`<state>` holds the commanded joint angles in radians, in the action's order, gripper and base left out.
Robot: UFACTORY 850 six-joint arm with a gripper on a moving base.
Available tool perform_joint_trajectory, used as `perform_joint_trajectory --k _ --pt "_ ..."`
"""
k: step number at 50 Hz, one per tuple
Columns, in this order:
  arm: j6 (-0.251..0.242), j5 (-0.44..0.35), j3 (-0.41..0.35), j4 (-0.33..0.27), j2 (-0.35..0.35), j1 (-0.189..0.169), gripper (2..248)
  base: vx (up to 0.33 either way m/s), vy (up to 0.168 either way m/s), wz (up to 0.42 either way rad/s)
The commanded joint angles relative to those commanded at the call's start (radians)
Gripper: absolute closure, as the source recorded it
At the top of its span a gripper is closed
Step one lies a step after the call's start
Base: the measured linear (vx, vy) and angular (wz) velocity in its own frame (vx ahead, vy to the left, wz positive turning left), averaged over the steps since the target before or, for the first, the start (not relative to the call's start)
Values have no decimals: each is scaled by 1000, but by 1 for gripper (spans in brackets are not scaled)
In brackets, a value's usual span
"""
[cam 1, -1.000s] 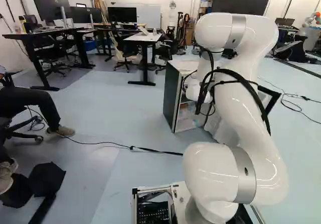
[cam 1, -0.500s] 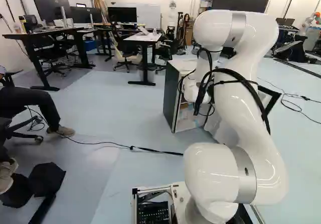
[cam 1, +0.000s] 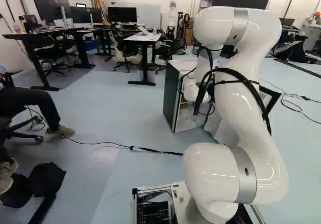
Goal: Open the fridge door
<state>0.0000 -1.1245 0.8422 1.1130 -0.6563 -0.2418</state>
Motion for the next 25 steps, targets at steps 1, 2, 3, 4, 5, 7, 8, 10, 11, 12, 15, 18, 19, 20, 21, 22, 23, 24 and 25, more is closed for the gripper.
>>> perform_joint_trajectory --k 1,2,3,4,5,7,8,10,11,12,15,18,19,20,21,22,23,24,25 --pt "0 1 -2 -3 3 1 3 0 0 0" --pt "0 2 -5 -7 6 2 3 0 0 0" --pt "0 2 -7 -11 9 2 3 0 0 0" --pt "0 3 -10 -15 12 3 3 0 0 0" --pt "0 4 -13 -19 16 4 3 0 0 0" --pt "0 6 -18 -27 23 6 3 0 0 0" --pt "0 7 -21 -31 26 7 3 0 0 0" --pt "0 9 -27 -40 34 9 3 0 0 0" --pt "0 10 -30 -45 37 10 3 0 0 0" --pt "0 11 -33 -49 41 11 3 0 0 0" --pt "0 15 -44 -64 54 14 3 0 0 0" --pt "0 18 -54 -80 67 17 3 0 0 0" --pt "0 19 -58 -85 72 19 3 0 0 0" --pt "0 21 -62 -91 77 20 3 0 0 0" --pt "0 22 -66 -97 81 21 3 0 0 0" --pt "0 23 -70 -103 86 22 3 0 0 0" --pt "0 25 -74 -109 91 24 3 0 0 0" --pt "0 26 -78 -115 96 25 3 0 0 0" --pt "0 27 -82 -121 102 26 3 0 0 0"
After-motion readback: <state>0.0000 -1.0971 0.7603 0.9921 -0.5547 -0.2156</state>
